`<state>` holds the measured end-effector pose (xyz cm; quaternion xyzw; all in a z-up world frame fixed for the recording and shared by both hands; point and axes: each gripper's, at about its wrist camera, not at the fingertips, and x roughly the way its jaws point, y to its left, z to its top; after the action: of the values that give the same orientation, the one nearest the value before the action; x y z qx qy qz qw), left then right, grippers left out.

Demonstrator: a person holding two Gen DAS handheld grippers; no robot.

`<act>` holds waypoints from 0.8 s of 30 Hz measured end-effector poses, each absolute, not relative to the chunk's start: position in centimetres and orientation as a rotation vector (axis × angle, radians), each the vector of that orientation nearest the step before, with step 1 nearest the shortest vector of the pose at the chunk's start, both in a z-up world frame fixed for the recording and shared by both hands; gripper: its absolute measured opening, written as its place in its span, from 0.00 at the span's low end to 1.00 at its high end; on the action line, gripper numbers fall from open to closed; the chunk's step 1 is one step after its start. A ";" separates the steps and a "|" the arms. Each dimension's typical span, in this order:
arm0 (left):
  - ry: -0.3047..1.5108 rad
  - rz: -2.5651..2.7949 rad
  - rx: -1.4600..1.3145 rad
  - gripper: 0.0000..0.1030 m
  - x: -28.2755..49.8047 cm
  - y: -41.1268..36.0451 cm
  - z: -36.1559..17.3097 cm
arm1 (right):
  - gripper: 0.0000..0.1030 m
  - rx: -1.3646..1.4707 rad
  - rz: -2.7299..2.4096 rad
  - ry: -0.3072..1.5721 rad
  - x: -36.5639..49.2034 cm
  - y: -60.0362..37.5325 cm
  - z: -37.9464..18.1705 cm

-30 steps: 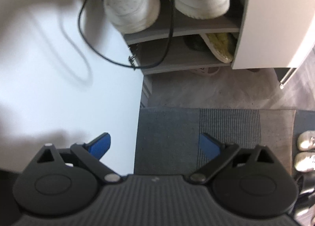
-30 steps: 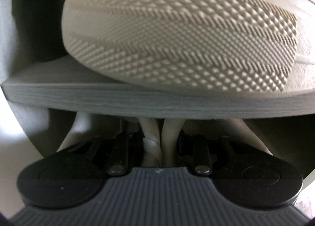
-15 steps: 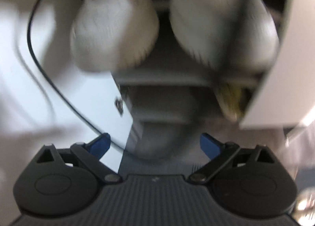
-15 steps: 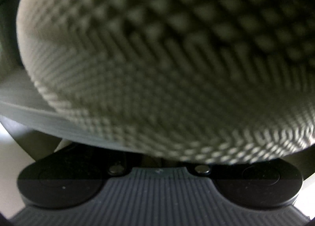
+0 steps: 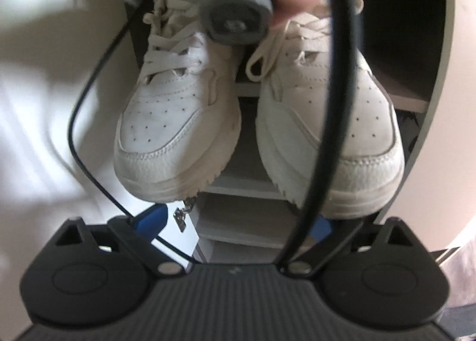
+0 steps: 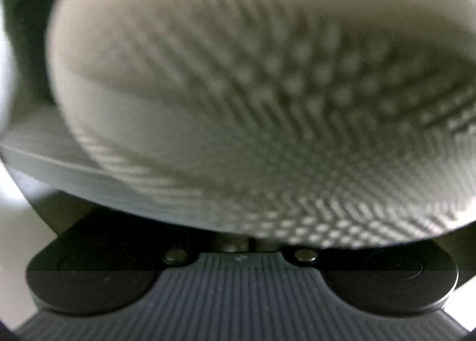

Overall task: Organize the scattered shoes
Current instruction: 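Push the sneakers onto the shelf below the pink sneaker, open right gripper, then push the sneakers deeper into the shelf with the right gripper, withdraw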

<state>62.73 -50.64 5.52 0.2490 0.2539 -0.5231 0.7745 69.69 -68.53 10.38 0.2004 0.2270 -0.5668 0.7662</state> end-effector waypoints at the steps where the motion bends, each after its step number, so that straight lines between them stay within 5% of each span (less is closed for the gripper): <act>1: 0.564 -1.132 0.527 0.95 62.9 -50.7 5.6 | 1.00 0.407 -1.226 0.483 69.8 -67.8 10.5; 24: 0.422 -1.301 0.579 0.95 63.5 -50.2 8.3 | 1.00 0.345 -1.002 0.335 57.0 -52.9 15.4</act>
<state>63.52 -50.22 8.33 0.2638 0.1920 -0.5922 0.7368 56.98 -52.87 15.36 0.1635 0.1592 -0.4756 0.8495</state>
